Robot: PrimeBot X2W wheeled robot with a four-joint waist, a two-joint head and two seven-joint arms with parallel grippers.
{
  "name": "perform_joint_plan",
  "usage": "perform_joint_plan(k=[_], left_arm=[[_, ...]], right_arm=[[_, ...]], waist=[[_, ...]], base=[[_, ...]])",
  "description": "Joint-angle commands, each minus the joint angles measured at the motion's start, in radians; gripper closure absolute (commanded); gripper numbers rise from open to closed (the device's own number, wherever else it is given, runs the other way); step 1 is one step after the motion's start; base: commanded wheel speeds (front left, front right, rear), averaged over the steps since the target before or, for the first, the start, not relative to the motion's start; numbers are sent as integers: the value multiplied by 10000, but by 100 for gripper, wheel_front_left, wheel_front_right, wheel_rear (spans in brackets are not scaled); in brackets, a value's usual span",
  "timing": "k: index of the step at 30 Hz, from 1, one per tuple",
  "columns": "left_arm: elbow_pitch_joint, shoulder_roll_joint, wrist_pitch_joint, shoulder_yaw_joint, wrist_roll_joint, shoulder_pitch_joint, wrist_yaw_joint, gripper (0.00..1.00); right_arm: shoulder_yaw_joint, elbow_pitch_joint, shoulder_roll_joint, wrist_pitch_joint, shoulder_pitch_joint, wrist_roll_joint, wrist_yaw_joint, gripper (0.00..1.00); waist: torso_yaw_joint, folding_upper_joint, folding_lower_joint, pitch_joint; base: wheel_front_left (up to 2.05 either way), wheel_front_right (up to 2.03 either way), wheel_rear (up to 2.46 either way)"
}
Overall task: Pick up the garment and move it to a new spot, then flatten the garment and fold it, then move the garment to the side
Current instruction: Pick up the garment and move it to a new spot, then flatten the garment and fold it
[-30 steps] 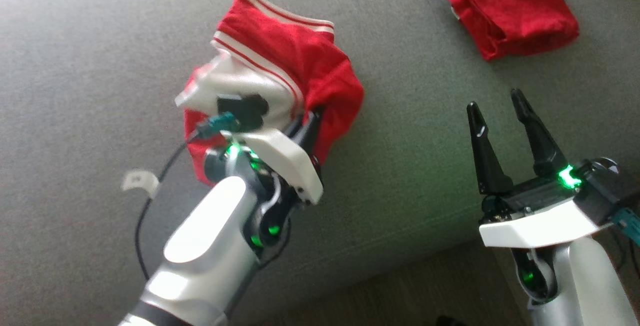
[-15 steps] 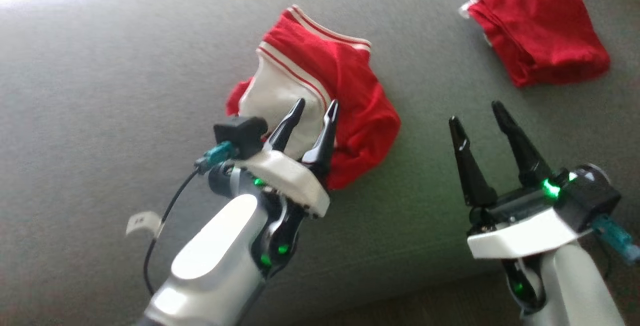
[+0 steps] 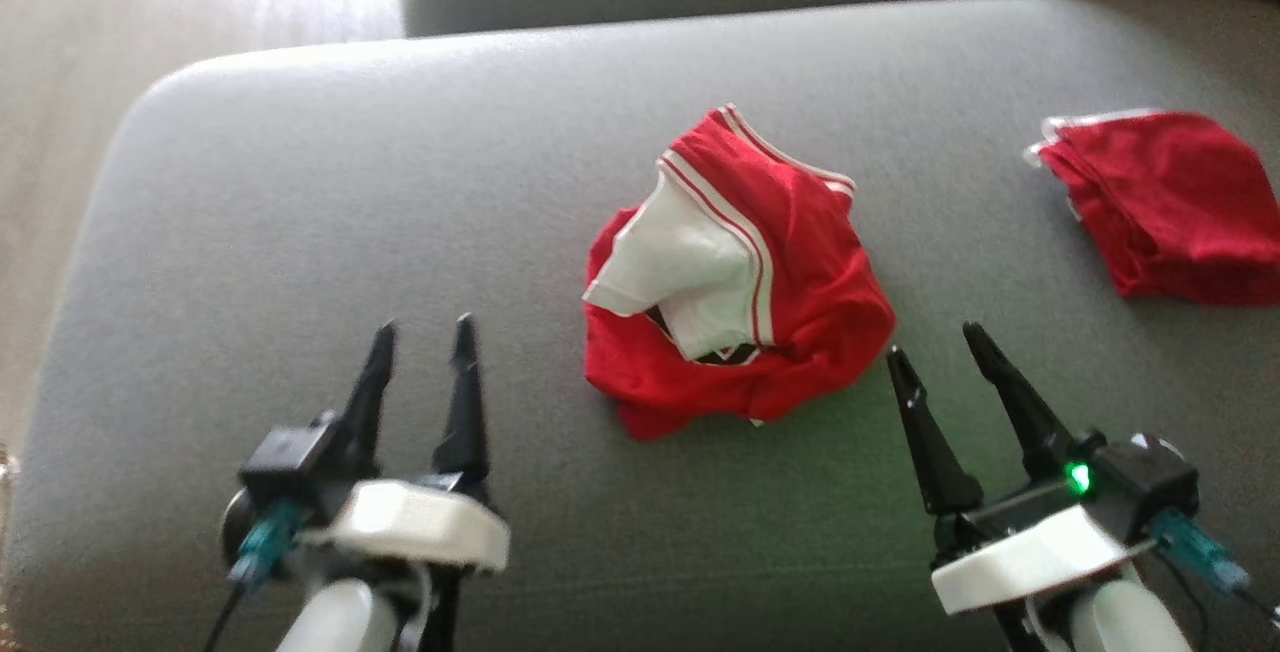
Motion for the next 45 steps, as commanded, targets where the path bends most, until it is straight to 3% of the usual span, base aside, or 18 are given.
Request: perform_joint_plan(k=[1,8,12,24,45], left_arm=[[-407,19,-116,435,133,-241,44,0],[-1060,-283,-117,1643,1319,1370,-179,0],[-1094,-379,-117,1986,1889,1963,-626,0],[-644,-797,-118,2724,2582,2487,-1332,0],[-527,-944,-118,2925,2687,2395,-1540,0]], right_arm=[[237,-278,18,-23,-152,23,-4,0],[-81,-108,18,-23,87,-167,-4,0],[-141,-13,18,-23,272,-207,-4,0],[-219,142,18,-23,514,-215,-4,0],[-206,188,18,-23,491,-107,-4,0]], waist=[[276,-1,1,-287],[434,-1,1,-673],[423,-1,1,-865],[451,-1,1,-1127],[359,-1,1,-1087]], base=[[0,0,0],[0,0,0],[0,0,0],[0,0,0],[0,0,0]])
